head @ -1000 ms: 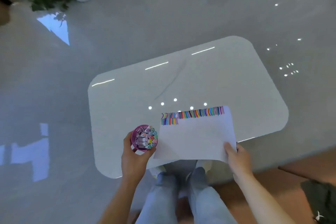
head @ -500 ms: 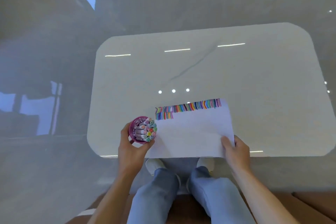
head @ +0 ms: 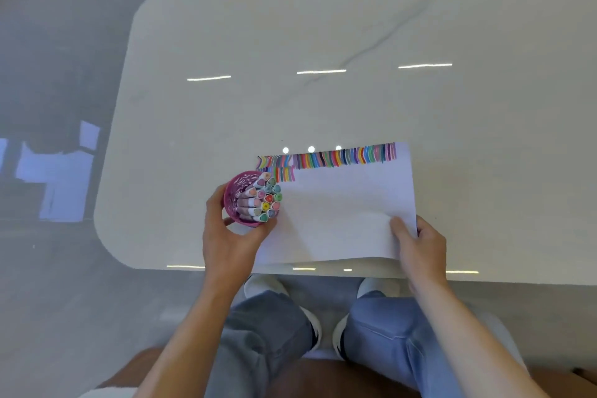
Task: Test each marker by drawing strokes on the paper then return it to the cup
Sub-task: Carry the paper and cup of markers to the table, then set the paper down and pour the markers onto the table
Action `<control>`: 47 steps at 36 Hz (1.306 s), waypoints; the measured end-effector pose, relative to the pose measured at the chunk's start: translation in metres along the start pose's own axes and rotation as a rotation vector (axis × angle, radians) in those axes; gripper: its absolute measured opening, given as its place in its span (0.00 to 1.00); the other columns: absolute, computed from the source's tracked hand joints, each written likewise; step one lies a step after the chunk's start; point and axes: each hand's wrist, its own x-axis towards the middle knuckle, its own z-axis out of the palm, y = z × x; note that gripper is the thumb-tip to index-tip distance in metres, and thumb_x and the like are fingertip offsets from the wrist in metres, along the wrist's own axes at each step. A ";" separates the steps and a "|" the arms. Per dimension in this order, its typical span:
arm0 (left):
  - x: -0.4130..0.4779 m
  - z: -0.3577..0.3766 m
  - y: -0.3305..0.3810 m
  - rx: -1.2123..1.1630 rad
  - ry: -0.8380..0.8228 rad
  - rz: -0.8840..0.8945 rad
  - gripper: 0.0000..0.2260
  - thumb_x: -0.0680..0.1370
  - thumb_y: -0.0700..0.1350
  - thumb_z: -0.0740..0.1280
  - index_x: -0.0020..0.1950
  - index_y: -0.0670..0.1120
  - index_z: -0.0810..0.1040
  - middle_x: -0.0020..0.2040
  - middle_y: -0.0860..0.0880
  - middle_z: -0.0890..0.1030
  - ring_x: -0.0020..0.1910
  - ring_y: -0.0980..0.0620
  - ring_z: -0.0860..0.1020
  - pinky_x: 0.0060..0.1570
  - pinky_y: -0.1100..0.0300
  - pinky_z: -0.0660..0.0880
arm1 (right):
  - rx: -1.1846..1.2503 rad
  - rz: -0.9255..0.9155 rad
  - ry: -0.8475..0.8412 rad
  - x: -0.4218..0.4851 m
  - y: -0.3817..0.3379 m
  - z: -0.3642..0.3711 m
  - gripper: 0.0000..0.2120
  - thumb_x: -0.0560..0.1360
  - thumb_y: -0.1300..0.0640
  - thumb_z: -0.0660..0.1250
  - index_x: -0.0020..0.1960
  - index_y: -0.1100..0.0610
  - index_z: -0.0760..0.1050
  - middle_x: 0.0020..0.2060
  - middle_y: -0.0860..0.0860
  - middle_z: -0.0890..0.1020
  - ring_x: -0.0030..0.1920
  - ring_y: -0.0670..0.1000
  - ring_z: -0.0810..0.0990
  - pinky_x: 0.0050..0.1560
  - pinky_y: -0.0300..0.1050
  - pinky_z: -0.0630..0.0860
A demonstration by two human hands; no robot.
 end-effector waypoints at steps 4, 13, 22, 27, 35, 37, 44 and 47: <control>-0.005 0.008 -0.015 -0.010 0.022 0.058 0.39 0.63 0.53 0.84 0.68 0.65 0.68 0.60 0.69 0.75 0.56 0.66 0.77 0.47 0.71 0.75 | -0.001 -0.070 -0.021 0.009 0.011 -0.002 0.09 0.79 0.58 0.68 0.40 0.54 0.81 0.34 0.44 0.82 0.35 0.45 0.76 0.35 0.35 0.72; -0.021 0.013 -0.037 -0.056 0.035 0.210 0.38 0.62 0.56 0.84 0.67 0.64 0.68 0.59 0.68 0.76 0.55 0.65 0.78 0.46 0.71 0.77 | -0.037 -0.205 -0.085 0.011 0.014 -0.006 0.06 0.79 0.58 0.67 0.44 0.51 0.80 0.41 0.44 0.84 0.41 0.46 0.80 0.38 0.43 0.73; -0.037 0.003 -0.045 -0.112 0.028 0.196 0.39 0.61 0.51 0.83 0.68 0.61 0.69 0.57 0.64 0.79 0.53 0.65 0.80 0.50 0.64 0.78 | -0.091 -0.305 -0.054 -0.012 0.016 -0.009 0.20 0.77 0.57 0.68 0.67 0.52 0.69 0.54 0.47 0.78 0.50 0.51 0.78 0.37 0.37 0.68; -0.042 -0.001 -0.047 -0.088 0.033 0.163 0.38 0.64 0.52 0.82 0.70 0.60 0.68 0.55 0.66 0.78 0.53 0.67 0.77 0.47 0.66 0.75 | -0.178 -0.342 -0.028 -0.026 0.018 -0.017 0.31 0.77 0.60 0.71 0.76 0.56 0.63 0.62 0.53 0.77 0.56 0.54 0.77 0.50 0.43 0.71; -0.039 -0.002 -0.053 -0.119 0.015 0.162 0.38 0.65 0.52 0.82 0.70 0.61 0.67 0.55 0.66 0.77 0.52 0.67 0.79 0.39 0.75 0.75 | -0.448 -0.501 0.067 -0.026 0.019 0.000 0.23 0.75 0.61 0.72 0.69 0.57 0.74 0.70 0.55 0.69 0.70 0.57 0.71 0.66 0.47 0.68; -0.037 -0.001 -0.053 -0.130 0.010 0.167 0.38 0.65 0.52 0.82 0.70 0.61 0.67 0.56 0.66 0.78 0.52 0.64 0.79 0.39 0.74 0.76 | -0.549 -0.571 0.124 -0.027 0.019 0.010 0.21 0.75 0.60 0.72 0.68 0.56 0.76 0.72 0.55 0.70 0.73 0.59 0.66 0.71 0.54 0.64; -0.032 0.008 -0.055 -0.165 0.009 0.186 0.43 0.63 0.55 0.81 0.72 0.60 0.63 0.59 0.69 0.75 0.56 0.69 0.77 0.47 0.73 0.75 | -0.634 -0.781 -0.050 -0.033 0.018 0.054 0.19 0.78 0.51 0.70 0.69 0.53 0.77 0.72 0.51 0.73 0.74 0.55 0.66 0.73 0.54 0.61; -0.032 0.010 -0.056 -0.155 0.009 0.190 0.49 0.61 0.57 0.82 0.75 0.60 0.59 0.64 0.62 0.73 0.60 0.64 0.76 0.54 0.68 0.75 | -0.659 -0.845 -0.132 -0.036 0.019 0.071 0.21 0.80 0.46 0.68 0.71 0.50 0.74 0.73 0.49 0.73 0.74 0.53 0.66 0.73 0.51 0.61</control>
